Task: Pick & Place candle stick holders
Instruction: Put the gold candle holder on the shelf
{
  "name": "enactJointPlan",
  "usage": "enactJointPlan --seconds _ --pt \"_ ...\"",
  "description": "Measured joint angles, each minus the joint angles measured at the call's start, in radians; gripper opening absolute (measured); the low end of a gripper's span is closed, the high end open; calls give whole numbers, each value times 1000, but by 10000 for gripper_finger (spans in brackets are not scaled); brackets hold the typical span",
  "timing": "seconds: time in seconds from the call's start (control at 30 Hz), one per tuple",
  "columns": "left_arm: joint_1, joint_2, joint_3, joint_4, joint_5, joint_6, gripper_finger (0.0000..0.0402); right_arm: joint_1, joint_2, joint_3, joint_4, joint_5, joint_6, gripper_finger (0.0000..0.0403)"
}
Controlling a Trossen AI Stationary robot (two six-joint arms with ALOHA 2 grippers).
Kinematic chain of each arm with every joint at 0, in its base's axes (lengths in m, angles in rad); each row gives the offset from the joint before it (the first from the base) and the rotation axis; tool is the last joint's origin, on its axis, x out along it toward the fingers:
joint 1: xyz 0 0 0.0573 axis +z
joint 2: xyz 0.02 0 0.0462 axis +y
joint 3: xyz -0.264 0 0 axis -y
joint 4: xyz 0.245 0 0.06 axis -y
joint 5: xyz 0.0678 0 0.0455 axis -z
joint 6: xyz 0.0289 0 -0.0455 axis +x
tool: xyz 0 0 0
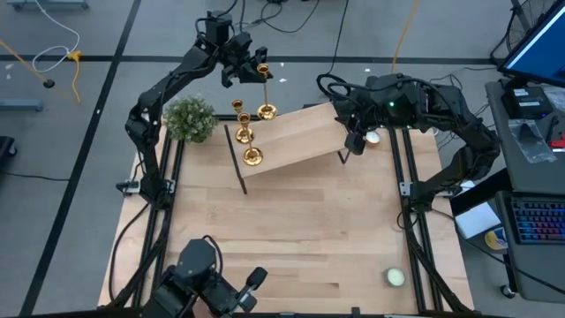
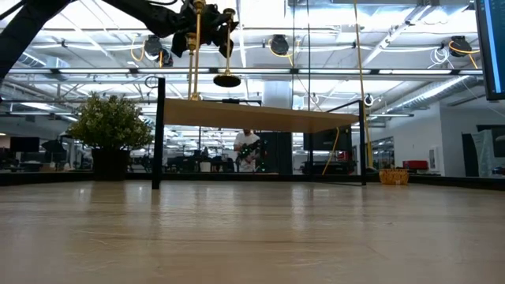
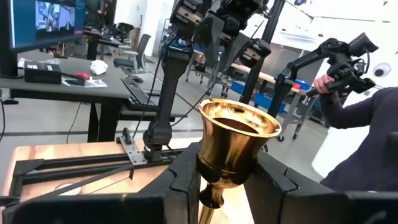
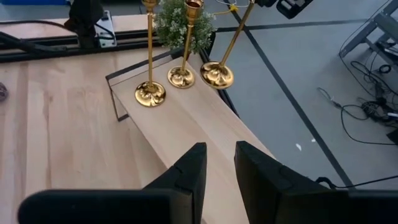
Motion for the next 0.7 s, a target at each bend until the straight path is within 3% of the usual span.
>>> enactJointPlan --seconds 0.17,0.7 --pt "-14 0 0 -66 0 33 94 0 10 0 0 0 0 77" --pt "-40 0 0 -373 0 353 94 0 22 0 0 -1 0 77"
